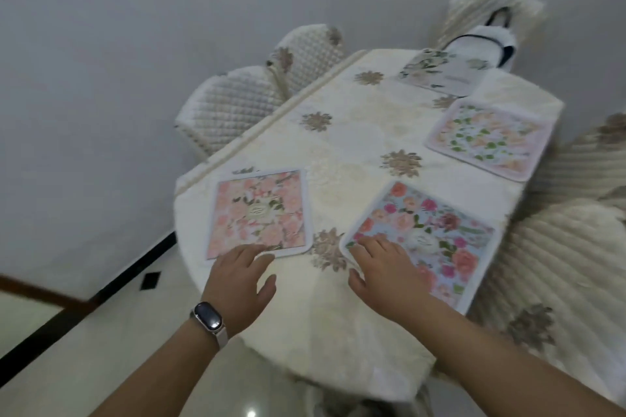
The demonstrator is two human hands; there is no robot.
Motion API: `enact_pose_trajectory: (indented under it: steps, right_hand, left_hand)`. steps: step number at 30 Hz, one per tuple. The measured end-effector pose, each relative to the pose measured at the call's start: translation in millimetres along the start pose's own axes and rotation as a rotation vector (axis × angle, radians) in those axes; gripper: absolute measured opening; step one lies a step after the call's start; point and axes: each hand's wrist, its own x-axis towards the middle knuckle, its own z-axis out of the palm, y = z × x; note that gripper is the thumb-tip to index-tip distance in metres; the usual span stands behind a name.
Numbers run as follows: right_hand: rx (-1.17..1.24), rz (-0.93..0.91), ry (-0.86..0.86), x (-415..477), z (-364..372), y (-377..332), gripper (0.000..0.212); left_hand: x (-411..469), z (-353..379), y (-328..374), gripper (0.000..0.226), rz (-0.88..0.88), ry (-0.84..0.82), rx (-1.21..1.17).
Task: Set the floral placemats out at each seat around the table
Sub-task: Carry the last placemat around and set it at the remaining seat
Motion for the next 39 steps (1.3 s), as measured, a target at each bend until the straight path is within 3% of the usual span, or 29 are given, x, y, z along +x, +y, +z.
enact_pose_trajectory:
  steps: [12,21,28,39]
  right_hand:
    - [0.02,-0.228,-0.09,39.7,24.1,-122.0,0.034]
    - [-0.018,-0.148,-0.158,58.8,64.9,-238.3,0.041]
    - [-0.045,-0.098,-0.115,96.3,84.2,-334.6,0.038]
    - [-0.073,0.023,-0.125,123.1,83.3,-364.3,0.037]
  left_hand:
    - [-107.2,-34.4,-84.6,0.036,-0.201,0.019,0.108]
    - [-154.1,-31.6,-218.7,0.042,-0.153,0.026,0.108]
    - [-184.5,-54.7,-331.2,0.043,-0.134,-0.026,0.093]
    - [-174.2,-60.4,-395.5,0.042,-0.079,-0.004,0.054]
